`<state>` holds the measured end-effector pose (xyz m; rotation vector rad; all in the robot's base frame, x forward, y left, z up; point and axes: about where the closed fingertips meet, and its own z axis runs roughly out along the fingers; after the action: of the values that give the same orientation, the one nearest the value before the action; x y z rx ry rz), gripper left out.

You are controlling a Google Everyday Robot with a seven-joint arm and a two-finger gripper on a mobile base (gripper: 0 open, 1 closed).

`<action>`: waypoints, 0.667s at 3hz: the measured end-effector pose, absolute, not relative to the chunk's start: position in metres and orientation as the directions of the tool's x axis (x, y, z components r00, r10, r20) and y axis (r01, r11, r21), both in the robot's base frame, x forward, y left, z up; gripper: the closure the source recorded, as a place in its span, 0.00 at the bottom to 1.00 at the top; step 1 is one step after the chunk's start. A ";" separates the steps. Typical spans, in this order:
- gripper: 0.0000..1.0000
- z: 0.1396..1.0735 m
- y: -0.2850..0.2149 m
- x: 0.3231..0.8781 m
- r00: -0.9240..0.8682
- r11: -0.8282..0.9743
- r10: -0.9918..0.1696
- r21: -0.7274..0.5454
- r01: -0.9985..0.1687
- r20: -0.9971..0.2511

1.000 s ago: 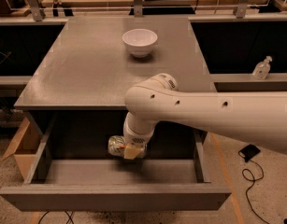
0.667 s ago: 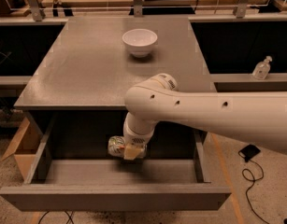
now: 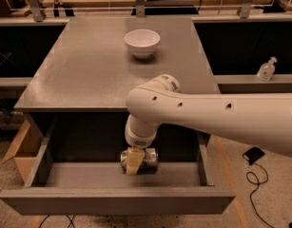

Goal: Place 7up can into top drawer

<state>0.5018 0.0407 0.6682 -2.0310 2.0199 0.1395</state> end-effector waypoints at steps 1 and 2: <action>0.00 0.668 0.041 0.502 0.022 0.011 -0.966 -0.124 -0.992 -0.258; 0.00 0.673 0.026 0.496 0.014 0.017 -0.969 -0.124 -0.992 -0.246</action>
Offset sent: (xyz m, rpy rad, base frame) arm -0.0132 -0.0352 0.0111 -0.0271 0.0017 -0.0217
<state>0.4957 0.0259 0.6732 -2.0303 2.0337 0.1256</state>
